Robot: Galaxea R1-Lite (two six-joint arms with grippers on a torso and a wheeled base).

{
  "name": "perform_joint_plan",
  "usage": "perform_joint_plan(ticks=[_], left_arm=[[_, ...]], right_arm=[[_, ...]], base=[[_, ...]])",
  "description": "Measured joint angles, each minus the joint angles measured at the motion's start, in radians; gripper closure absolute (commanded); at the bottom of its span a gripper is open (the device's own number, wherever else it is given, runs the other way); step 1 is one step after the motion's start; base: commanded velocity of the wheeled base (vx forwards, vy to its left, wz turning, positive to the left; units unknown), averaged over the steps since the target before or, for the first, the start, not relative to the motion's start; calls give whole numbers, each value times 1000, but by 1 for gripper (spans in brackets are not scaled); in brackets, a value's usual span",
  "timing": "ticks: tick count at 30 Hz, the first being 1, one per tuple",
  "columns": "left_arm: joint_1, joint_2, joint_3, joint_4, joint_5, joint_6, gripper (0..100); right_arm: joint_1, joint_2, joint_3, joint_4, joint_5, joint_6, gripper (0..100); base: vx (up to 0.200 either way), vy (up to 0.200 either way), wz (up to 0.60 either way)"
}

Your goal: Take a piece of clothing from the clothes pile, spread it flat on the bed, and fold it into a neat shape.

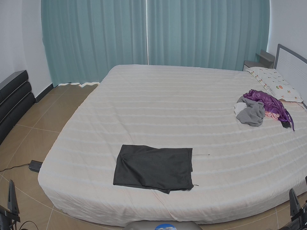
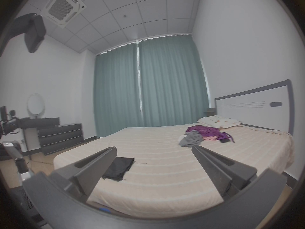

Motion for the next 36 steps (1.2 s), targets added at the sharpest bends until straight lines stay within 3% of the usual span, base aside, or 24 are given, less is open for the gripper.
perform_joint_plan(ticks=[4,11,16,19,26,30,36], left_arm=[[0,0,1,121,-33,0,0],[0,0,2,230,-136,-12,0],[0,0,2,227,-191,-59,0],[0,0,2,227,-202,-79,0],[0,0,2,226,-178,-89,0],[0,1,2,227,-165,-93,0],[0,1,2,234,-210,-94,0]], right_arm=[[0,0,0,7,79,-8,0],[-2,0,0,45,117,-12,0],[-5,0,0,57,104,-15,0],[-5,0,0,57,63,-23,0],[-5,1,0,62,-13,-151,0],[-3,1,0,75,-20,-116,0],[0,1,0,79,-22,-107,0]], base=[[0,0,0],[0,0,0],[0,0,0],[0,0,0],[0,0,0],[0,0,0],[0,0,0]])
